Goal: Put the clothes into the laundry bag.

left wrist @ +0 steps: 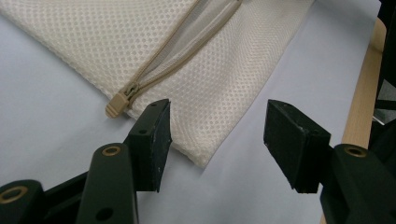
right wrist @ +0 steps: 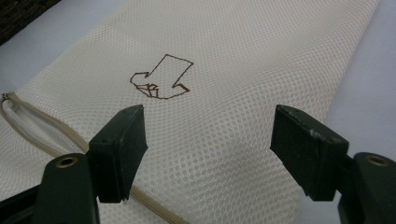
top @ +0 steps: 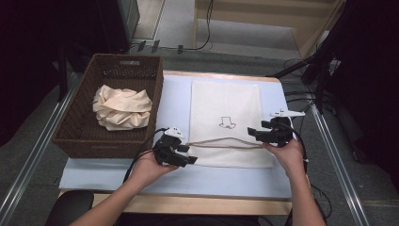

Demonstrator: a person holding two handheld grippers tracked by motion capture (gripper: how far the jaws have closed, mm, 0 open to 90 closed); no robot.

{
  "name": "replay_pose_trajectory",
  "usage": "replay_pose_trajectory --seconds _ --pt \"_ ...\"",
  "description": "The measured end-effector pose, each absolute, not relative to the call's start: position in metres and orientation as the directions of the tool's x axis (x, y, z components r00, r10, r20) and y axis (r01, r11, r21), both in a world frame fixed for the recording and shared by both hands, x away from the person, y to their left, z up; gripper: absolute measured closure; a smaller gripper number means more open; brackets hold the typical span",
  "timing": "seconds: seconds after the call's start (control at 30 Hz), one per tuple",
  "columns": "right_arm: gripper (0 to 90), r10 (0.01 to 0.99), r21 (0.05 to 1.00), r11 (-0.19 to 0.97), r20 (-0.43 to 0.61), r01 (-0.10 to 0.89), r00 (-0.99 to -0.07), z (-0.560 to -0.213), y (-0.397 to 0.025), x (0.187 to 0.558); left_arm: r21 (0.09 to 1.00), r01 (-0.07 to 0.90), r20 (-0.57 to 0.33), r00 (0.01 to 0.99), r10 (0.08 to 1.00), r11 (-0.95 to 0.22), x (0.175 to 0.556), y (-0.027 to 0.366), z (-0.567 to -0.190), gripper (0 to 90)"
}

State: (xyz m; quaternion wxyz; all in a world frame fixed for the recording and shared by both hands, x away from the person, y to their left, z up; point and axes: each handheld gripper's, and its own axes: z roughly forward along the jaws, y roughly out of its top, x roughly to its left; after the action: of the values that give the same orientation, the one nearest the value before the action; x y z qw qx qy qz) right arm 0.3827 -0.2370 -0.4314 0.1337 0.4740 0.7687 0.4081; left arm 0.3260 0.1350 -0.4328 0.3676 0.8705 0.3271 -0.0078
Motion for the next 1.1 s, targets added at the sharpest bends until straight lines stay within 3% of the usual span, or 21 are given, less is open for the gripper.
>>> replay_pose_trajectory --seconds 0.2,0.6,0.73,1.1 --pt "23.1 0.833 0.761 0.216 0.182 0.612 -0.522 -0.432 -0.2348 0.3832 0.633 0.576 -0.246 0.783 0.571 -0.517 0.3265 0.1376 -0.4333 39.5" --pt "37.4 0.837 0.74 0.233 0.179 0.631 -0.518 -0.434 -0.2349 0.3838 0.612 0.593 -0.279 0.781 0.559 -0.523 0.3263 0.137 -0.4341 38.6" --pt "37.5 0.838 0.722 0.218 0.207 0.657 -0.506 -0.4348 -0.2382 0.3865 0.606 0.597 -0.293 0.782 0.55 -0.526 0.3271 0.1369 -0.435 37.1" --pt "34.5 0.856 0.708 0.254 0.152 0.659 -0.494 -0.4381 -0.2389 0.3871 0.62 0.581 -0.27 0.789 0.552 -0.527 0.326 0.137 -0.434 36.5"
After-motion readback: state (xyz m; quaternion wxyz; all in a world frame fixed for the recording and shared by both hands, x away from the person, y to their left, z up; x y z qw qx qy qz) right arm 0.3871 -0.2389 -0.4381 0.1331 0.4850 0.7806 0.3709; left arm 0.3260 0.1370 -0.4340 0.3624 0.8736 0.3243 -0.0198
